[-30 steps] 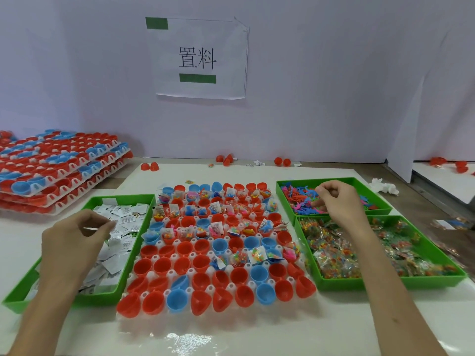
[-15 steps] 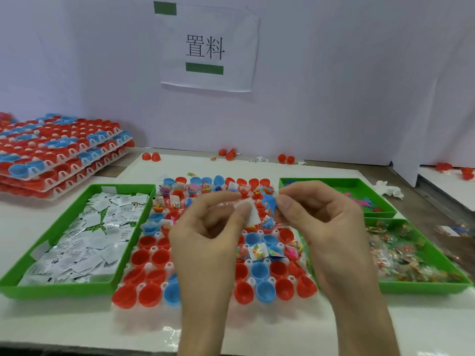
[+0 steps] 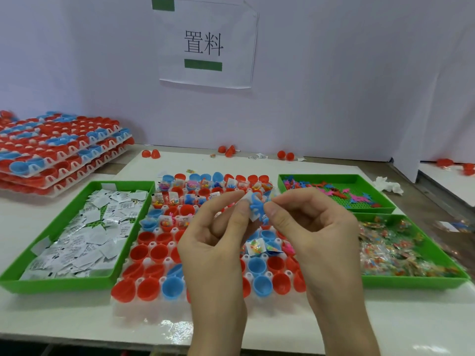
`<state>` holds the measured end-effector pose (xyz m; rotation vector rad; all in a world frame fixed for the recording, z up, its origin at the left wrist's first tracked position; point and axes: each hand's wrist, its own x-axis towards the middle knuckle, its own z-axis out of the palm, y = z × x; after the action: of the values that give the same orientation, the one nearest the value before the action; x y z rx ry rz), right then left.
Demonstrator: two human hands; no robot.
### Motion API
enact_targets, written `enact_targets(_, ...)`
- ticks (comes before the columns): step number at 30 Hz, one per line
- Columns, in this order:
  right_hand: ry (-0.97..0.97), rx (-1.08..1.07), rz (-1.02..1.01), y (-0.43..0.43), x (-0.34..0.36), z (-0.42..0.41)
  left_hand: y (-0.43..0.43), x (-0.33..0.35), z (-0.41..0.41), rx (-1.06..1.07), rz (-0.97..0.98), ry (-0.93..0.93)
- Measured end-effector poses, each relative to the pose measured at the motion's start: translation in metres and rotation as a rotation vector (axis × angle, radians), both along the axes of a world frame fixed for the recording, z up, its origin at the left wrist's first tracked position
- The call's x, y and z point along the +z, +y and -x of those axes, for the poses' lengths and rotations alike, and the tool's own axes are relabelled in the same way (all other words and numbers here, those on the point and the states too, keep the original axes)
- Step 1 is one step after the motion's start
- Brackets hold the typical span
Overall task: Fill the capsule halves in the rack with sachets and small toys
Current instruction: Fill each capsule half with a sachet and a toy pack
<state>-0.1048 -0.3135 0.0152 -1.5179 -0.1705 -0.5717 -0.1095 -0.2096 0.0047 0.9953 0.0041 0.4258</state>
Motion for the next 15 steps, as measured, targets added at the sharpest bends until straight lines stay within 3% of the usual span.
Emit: enact_targets(15,-0.002,0.015,0.019,0.004,-0.008,-0.004,0.009,-0.006,-0.002,-0.139,-0.118,-0.041)
